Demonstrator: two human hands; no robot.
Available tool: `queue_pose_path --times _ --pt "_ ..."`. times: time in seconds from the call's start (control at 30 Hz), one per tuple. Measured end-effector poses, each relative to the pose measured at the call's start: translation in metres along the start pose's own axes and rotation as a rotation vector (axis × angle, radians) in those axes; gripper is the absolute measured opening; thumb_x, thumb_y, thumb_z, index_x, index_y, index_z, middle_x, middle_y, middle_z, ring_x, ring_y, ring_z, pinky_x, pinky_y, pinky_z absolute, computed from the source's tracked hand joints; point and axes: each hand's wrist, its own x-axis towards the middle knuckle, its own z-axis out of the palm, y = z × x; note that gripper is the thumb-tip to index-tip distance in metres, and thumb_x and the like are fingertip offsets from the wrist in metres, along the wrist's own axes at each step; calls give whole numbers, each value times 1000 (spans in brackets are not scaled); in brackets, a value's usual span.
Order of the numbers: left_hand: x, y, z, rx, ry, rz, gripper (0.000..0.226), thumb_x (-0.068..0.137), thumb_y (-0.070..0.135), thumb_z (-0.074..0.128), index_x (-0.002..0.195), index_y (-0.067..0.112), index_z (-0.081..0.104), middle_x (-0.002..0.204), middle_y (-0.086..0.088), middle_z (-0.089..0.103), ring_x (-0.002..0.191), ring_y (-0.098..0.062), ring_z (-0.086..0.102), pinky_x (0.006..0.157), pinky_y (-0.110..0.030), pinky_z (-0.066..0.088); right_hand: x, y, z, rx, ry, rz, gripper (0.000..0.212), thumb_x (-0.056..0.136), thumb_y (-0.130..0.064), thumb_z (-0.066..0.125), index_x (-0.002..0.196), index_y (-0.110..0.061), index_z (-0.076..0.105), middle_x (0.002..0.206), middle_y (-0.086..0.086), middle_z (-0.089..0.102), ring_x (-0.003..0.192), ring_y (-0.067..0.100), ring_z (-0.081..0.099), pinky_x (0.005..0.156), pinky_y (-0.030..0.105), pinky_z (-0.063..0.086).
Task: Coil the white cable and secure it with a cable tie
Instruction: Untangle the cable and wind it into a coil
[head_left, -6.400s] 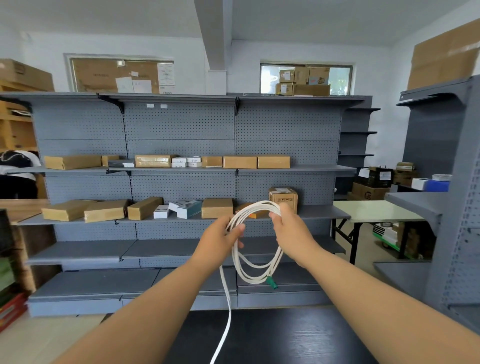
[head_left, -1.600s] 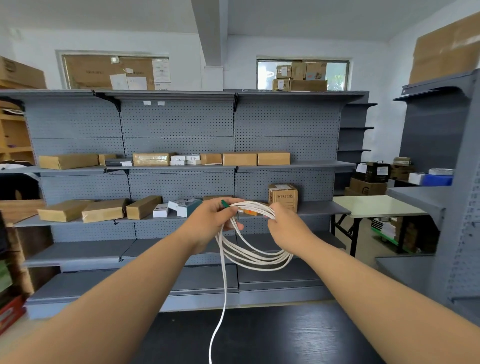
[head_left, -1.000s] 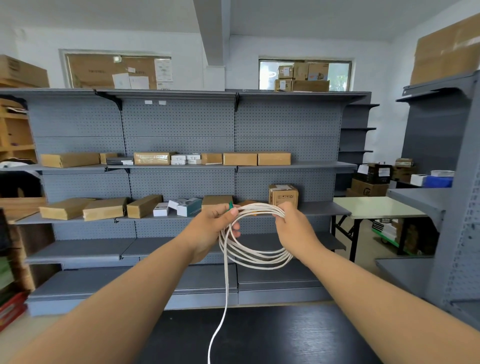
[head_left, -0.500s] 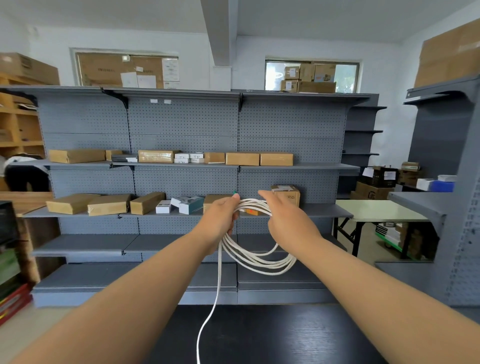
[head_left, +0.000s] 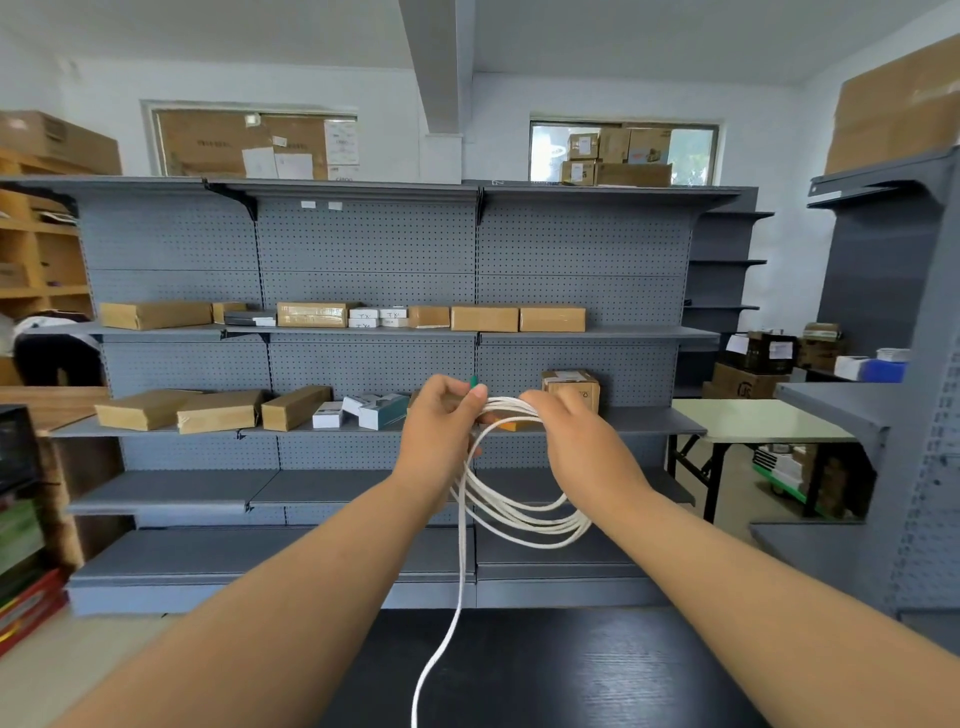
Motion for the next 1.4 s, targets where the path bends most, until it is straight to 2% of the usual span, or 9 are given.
queue_pose_path --times 0.27,0.37,0.43,0.57,0.83,0.97,1.1,1.2,1.4 --pt "2 1 -5 68 -92 -9 22 92 23 57 72 15 61 57 2 57 37 -1 42 40 -16 37 2 -4 3 -48 13 -3 47 96 -8 40 141 -21 36 119 11 48 96 34 54 66 40 42" --pt "6 0 -9 87 -155 -40 21 91 23 58 73 13 63 65 -6 56 36 -2 40 38 -16 36 1 -7 4 -114 20 -65 59 86 -5 60 140 -21 43 93 10 55 65 31 55 46 30 31" --pt "7 2 -12 101 -195 -54 22 91 23 59 72 12 64 67 -8 55 36 -3 40 39 -15 36 2 -6 6 -161 48 -94 66 80 -1 65 139 -21 44 82 7 51 53 24 39 41 27 22" --pt "9 5 -17 110 -252 -66 23 91 22 58 72 10 65 60 -3 54 36 -2 41 39 -15 38 2 -9 6 -141 -74 -26 63 95 -4 40 148 -31 21 96 4 35 73 21 36 58 34 33" --pt "7 -3 -16 176 -309 -36 23 96 28 47 78 20 59 76 2 58 40 -3 44 54 -23 36 7 -15 8 -109 -91 59 50 93 0 37 137 -24 38 108 10 42 75 31 46 60 37 34" --pt "3 -6 -15 246 -354 55 7 89 32 59 93 27 60 85 9 59 62 3 54 60 -10 43 9 -15 11 -90 -79 72 48 93 -2 39 135 -23 40 103 7 41 79 31 50 62 37 38" --pt "5 -13 -18 498 -410 147 53 73 33 77 118 28 48 97 14 56 83 2 53 71 -10 41 10 -15 10 -113 -127 98 53 91 0 43 138 -22 36 113 10 42 91 33 53 67 38 40" --pt "9 -17 -18 664 -389 284 45 84 30 67 125 22 50 107 6 60 88 -3 54 70 -7 37 8 -13 10 -121 -126 86 52 92 -1 41 138 -23 36 114 9 42 89 33 53 64 35 37" --pt "10 -12 -12 900 -316 369 27 97 25 46 116 13 60 88 -11 64 76 -22 57 75 -33 44 9 -11 10 -110 -175 74 39 97 -5 37 132 -20 38 121 8 42 82 32 51 60 37 32"
